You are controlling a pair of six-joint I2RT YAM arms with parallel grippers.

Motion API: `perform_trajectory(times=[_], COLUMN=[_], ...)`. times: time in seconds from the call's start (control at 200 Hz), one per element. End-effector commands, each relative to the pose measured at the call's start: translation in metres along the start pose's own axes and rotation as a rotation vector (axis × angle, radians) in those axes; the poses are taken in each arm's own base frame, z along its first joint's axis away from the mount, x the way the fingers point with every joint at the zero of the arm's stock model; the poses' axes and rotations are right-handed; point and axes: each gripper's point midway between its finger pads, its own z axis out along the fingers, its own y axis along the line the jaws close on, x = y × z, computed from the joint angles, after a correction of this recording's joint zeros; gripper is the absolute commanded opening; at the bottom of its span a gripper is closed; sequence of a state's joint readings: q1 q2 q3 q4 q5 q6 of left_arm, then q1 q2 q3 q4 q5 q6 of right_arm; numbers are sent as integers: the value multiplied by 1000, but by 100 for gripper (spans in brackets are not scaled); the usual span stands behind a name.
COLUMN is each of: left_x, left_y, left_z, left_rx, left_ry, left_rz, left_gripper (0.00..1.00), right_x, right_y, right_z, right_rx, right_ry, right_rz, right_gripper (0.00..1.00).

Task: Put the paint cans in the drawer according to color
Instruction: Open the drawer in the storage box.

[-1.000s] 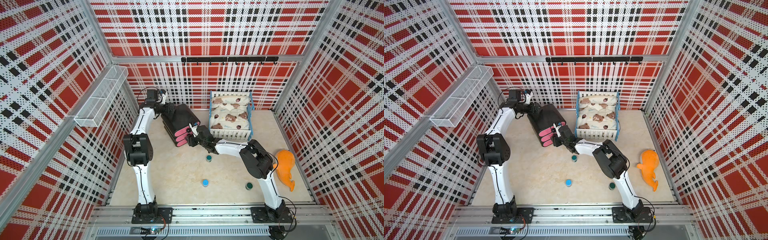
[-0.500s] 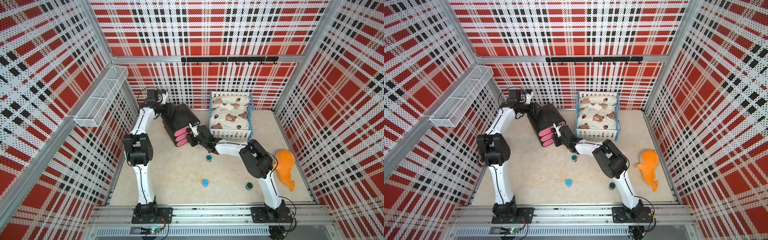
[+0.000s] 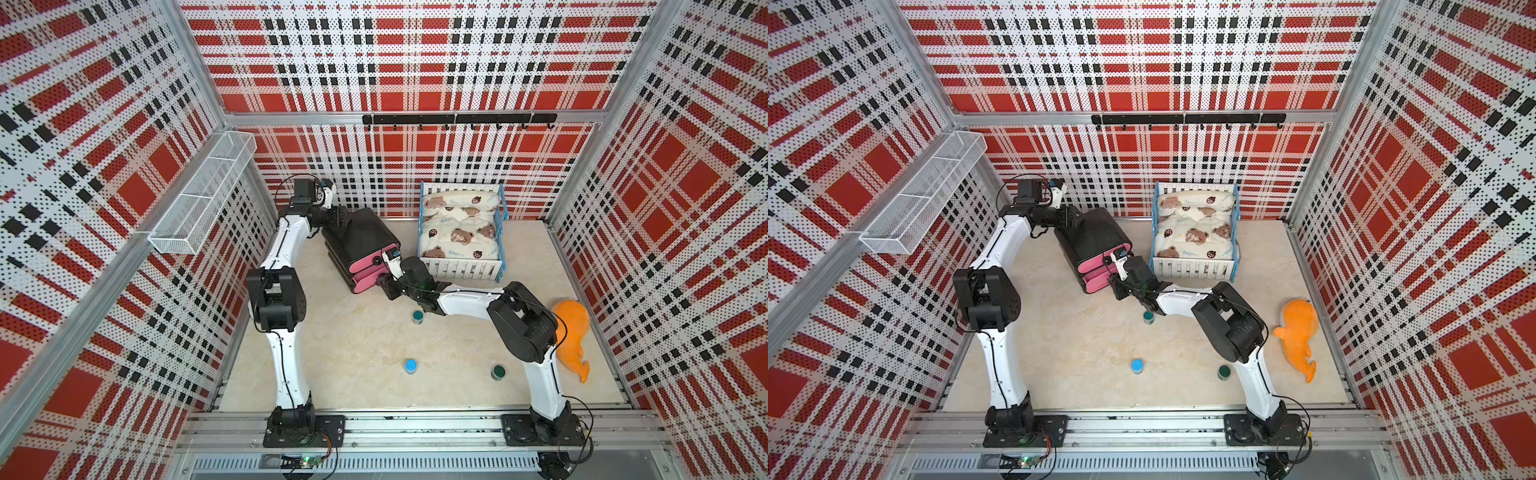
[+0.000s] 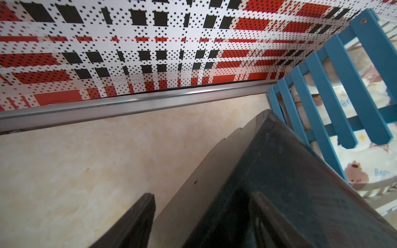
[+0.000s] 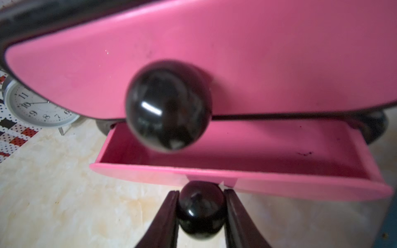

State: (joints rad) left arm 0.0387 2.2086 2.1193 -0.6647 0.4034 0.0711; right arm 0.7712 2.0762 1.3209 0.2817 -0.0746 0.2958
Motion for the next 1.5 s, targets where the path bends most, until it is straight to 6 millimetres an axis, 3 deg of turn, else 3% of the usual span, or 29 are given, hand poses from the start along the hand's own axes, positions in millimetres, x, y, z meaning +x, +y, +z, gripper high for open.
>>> perform_trajectory(times=[0.0, 0.501, 1.117, 1.223, 1.493], left_x=[9, 10, 8, 6, -14], left_y=[7, 8, 5, 4, -4], left_z=[2, -4, -11, -14, -39], left_rx=[-13, -16, -17, -24, -61], left_ry=[25, 24, 18, 12, -39], left_rz=[-14, -14, -13, -11, 0], left_gripper=[74, 74, 77, 81, 93], right_x=[-12, 14, 43, 45, 35], right_y=[1, 15, 10, 10, 8], right_z=[-21, -69, -80, -83, -99], right_rx=[9, -10, -5, -5, 25], right_ry=[-30, -28, 10, 8, -4], right_rz=[-23, -42, -44, -45, -56], right_gripper=[17, 15, 17, 23, 64])
